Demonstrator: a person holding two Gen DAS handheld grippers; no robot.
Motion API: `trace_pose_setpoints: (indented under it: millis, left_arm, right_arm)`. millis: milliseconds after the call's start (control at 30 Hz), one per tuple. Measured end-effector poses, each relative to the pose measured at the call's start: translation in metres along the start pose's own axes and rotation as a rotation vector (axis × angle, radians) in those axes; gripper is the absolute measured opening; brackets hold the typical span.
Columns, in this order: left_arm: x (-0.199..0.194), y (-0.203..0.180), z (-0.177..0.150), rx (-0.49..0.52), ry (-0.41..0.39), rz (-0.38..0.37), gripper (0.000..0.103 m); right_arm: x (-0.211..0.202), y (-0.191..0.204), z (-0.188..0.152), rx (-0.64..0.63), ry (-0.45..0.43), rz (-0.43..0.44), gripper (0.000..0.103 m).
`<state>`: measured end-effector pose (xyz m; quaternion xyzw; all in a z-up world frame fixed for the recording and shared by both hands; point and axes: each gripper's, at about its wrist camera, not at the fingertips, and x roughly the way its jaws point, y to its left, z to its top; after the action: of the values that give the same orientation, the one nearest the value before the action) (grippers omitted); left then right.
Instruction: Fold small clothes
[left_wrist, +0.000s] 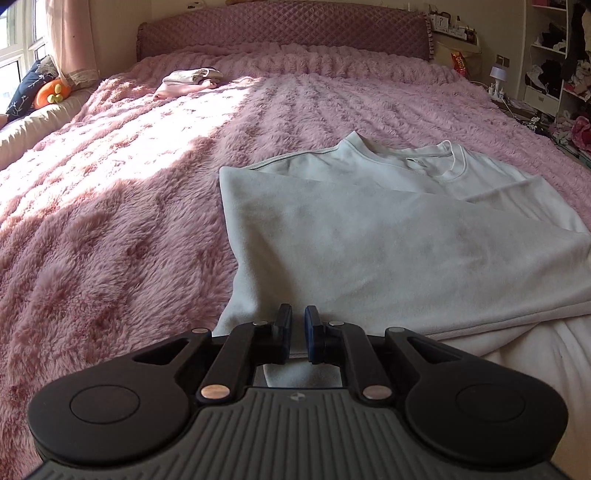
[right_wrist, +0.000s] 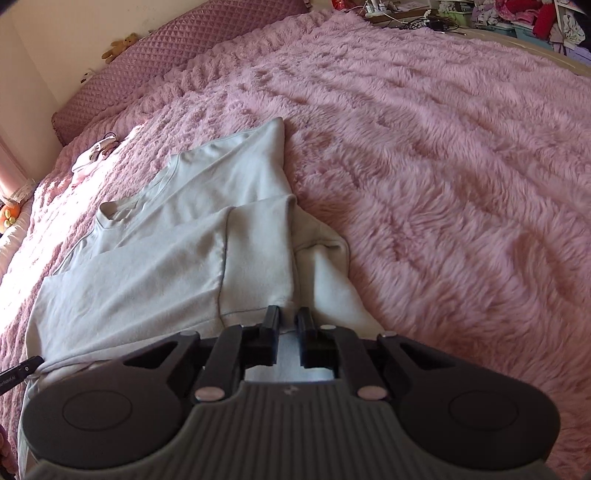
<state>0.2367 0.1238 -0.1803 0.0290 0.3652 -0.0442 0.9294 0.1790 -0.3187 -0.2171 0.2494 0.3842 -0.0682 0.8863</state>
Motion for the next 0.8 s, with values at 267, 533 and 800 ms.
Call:
trace_pose_setpoints:
  millis: [267,533,800]
  left_arm:
    - [-0.021,-0.002,0.008,0.006,-0.063,-0.014,0.02]
    - [0.002,0.01,-0.002,-0.035,0.016,0.007,0.02]
    - [-0.072,0.01,0.013,-0.08,-0.063,-0.057,0.032]
  right_arm:
    - [-0.024,0.027,0.021,-0.094,-0.201,0.088,0.025]
    - [0.027,0.038,0.024,-0.135,-0.079,-0.025,0.019]
    - [-0.028,0.031,0.02,-0.094,-0.113,0.016,0.032]
